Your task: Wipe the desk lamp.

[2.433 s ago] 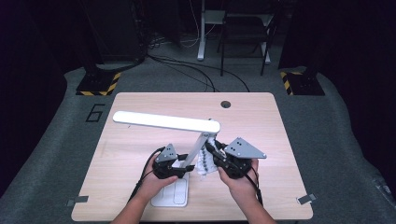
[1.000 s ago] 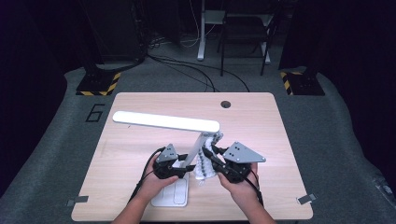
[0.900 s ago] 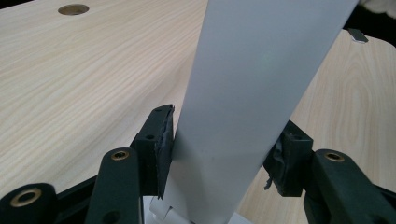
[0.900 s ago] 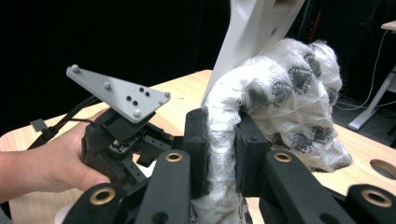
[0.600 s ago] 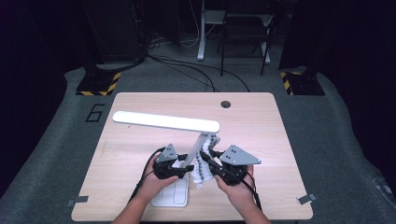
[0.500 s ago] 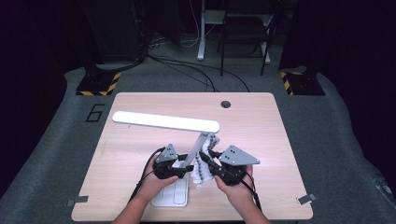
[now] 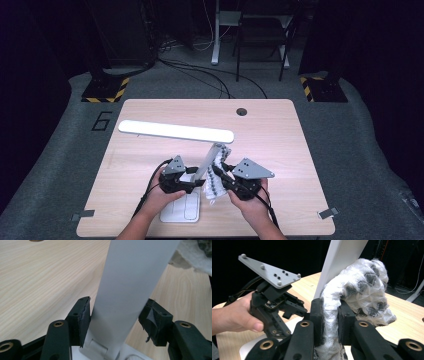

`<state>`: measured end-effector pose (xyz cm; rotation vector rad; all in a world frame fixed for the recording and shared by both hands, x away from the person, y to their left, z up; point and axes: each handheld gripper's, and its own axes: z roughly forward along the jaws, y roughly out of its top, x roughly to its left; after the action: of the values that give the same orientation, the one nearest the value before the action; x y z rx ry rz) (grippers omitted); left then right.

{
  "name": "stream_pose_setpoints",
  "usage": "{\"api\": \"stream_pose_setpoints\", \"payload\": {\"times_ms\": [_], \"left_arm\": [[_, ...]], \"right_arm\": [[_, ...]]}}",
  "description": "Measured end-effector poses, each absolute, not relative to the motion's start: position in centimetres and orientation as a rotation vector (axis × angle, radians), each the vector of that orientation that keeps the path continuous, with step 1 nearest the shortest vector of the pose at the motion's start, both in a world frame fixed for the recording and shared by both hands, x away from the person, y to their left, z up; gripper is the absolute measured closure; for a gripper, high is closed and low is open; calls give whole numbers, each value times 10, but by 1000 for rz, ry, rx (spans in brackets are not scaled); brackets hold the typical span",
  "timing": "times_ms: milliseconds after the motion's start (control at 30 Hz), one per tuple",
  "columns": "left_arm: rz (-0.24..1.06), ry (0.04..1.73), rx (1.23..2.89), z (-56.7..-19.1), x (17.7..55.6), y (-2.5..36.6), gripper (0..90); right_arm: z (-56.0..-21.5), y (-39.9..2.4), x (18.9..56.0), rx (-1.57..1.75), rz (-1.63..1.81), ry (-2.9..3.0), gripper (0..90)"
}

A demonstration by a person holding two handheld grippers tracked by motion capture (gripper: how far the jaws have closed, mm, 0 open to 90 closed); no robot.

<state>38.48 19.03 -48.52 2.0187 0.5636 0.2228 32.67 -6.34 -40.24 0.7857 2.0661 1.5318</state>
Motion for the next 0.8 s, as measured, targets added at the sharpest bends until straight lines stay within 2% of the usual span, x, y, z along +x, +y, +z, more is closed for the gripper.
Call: {"api": "stream_pose_setpoints", "payload": {"times_ms": [267,400,500,800], "left_arm": [[252,613,2028,-483,373,219,413],[270,669,2035,-490,367,236,355],[279,703,2043,-495,365,246,350],[308,738,2095,-510,352,262,323]], "right_arm": [[-404,-63,327,791,1540,2060,770],[-407,-63,326,790,1539,2057,768],[-408,-62,325,802,1547,2056,768],[-409,-63,326,814,1544,2053,765]]}}
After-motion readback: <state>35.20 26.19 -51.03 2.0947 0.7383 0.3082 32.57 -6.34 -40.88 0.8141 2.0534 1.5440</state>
